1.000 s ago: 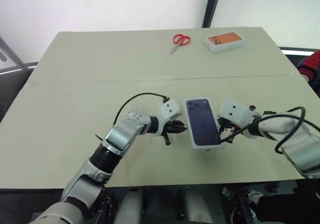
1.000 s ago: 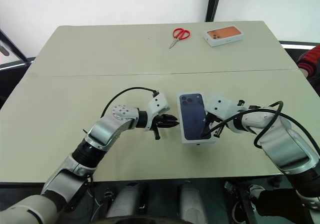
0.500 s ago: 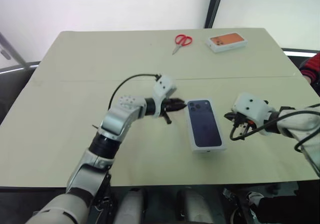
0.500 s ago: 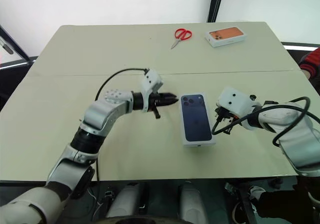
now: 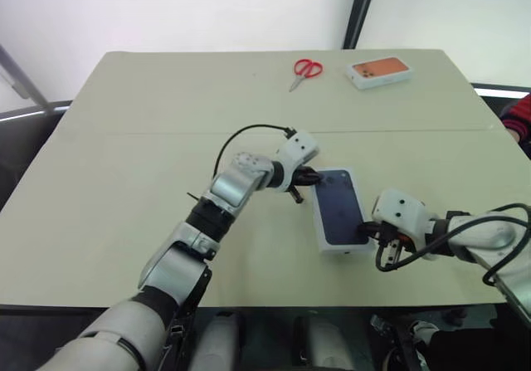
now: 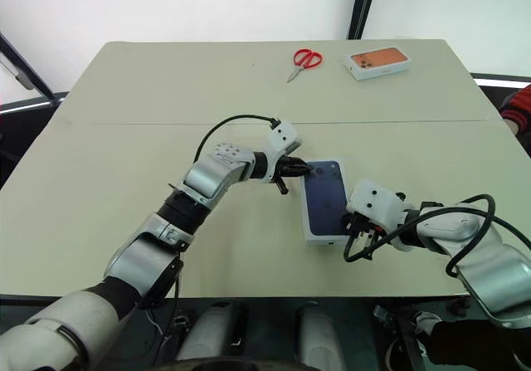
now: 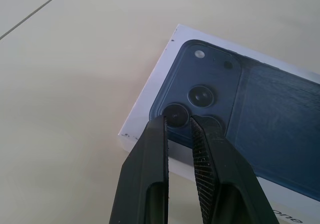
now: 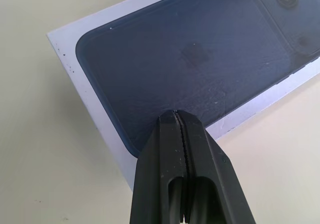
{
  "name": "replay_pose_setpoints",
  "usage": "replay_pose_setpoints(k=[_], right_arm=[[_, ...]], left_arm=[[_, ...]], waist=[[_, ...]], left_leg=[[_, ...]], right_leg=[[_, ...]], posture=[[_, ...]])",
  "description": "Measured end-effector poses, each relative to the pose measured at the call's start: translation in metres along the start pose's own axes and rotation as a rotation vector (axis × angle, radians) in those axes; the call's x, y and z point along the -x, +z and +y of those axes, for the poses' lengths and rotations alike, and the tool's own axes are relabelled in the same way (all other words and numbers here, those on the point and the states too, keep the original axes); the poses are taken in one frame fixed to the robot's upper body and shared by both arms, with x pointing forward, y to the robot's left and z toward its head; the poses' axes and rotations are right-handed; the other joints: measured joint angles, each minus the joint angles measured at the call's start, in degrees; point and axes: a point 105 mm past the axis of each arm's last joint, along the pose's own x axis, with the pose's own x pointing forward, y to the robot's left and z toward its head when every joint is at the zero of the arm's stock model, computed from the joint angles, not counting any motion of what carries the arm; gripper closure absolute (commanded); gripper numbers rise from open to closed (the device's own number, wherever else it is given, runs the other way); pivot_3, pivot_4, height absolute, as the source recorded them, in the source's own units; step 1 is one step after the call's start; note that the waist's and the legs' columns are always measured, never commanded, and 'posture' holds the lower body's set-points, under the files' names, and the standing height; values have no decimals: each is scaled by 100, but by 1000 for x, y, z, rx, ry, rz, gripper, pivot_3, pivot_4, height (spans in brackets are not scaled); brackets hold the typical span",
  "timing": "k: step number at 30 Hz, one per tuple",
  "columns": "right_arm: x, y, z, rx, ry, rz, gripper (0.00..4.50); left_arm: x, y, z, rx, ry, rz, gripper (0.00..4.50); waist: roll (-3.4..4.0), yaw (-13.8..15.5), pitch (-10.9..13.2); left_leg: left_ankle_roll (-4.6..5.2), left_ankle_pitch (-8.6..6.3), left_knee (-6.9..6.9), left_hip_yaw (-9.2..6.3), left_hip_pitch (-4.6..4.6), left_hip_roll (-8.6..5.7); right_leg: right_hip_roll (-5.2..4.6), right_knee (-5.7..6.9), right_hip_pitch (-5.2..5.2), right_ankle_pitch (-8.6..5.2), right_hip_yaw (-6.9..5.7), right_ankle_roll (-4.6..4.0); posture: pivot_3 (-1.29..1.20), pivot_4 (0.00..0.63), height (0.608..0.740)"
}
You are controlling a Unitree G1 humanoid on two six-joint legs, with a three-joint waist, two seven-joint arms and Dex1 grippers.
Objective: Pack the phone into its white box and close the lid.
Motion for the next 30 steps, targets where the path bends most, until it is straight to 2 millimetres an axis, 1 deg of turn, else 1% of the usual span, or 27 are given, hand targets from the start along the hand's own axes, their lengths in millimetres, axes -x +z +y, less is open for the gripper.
replay_pose_setpoints(k=[5,7,9,11,13,14,15,16,17,18,19,21,22,25,28,30], right_arm=[[-5,5,-1,13,-21,-22,4479],[-12,20,-9,-5,-78,-112,4479],[-17,39,-26,-21,-181,-231,4479],[-14,54,-44,-27,-285,-311,4479],[-12,61,-55,-40,-340,-350,4479],[-13,66,-59,-52,-353,-371,4479],[-15,75,-65,-85,-356,-422,4479],[-16,78,-68,-98,-355,-437,4479],[-19,81,-74,-135,-343,-466,4479],[-22,81,-79,-161,-336,-479,4479],[-23,78,-83,-186,-332,-480,4479],[-29,74,-89,-238,-309,-492,4479],[-32,75,-89,-253,-290,-502,4479],[-36,81,-87,-253,-228,-536,4479],[-39,80,-87,-250,-199,-543,4479],[-42,77,-86,-253,-183,-539,4479]], left_arm=[[8,-5,4,15,21,-36,3727],[19,-10,12,55,59,-94,3727],[39,-12,26,80,132,-165,3727],[62,-6,41,70,203,-219,3727],[84,-1,51,48,266,-261,3727],[96,-4,56,44,296,-272,3727],[119,-14,64,46,350,-274,3727],[131,-22,68,54,378,-267,3727],[157,-38,75,75,441,-257,3727],[179,-52,80,99,494,-242,3727],[196,-65,84,125,542,-228,3727],[223,-82,83,149,600,-207,3727],[231,-89,82,157,612,-195,3727],[239,-98,75,164,620,-179,3727],[244,-102,73,176,641,-179,3727],[248,-99,72,174,651,-191,3727]], waist=[[-12,-38,-18],[-12,-131,-16],[-8,-182,-14],[-5,-145,-13],[-5,-108,-13],[-6,-101,-13],[-6,-160,-13],[-5,-173,-13],[-5,-212,-13],[-5,-233,-12],[-2,-209,-11],[0,-135,-9],[4,-99,-6],[4,1,-6],[4,2,-6],[4,-27,-6]], left_leg=[[0,0,-5,0,11,10],[-1,0,-11,1,9,21],[-10,5,-15,5,-4,24],[-54,30,-15,2,-20,23],[-56,32,-15,1,-21,17],[-56,32,-15,2,-21,14],[-55,31,-14,9,-20,14],[-53,30,-15,13,-19,14],[-51,29,-18,14,-16,19],[-46,26,-24,11,-15,23],[-34,19,-26,8,-16,23],[-22,12,-27,3,-18,24],[-23,13,-24,2,-21,21],[-20,11,-12,3,-21,13],[-18,9,-12,3,-21,11],[-18,9,-13,5,-21,14]], right_leg=[[5,1,6,0,1,0],[8,7,-6,0,6,-1],[10,20,-34,0,13,-1],[8,24,-51,0,11,-1],[0,17,-44,0,9,-1],[-3,13,-42,0,9,-1],[-4,11,-41,1,16,-1],[-5,12,-42,1,19,-1],[0,13,-45,1,20,-2],[3,15,-47,1,19,-2],[4,17,-49,1,16,-2],[2,16,-48,1,10,-3],[-2,16,-47,1,7,-3],[-10,8,-36,1,7,-4],[-12,7,-36,1,7,-4],[-10,9,-39,1,9,-4]], posture=[[0,150,740],[0,150,740],[0,150,740],[0,150,740],[0,150,740],[0,150,740],[0,150,740],[0,150,740],[0,150,740],[0,150,740],[0,150,740],[0,150,740],[0,150,740],[0,150,740],[0,150,740],[0,150,740]])
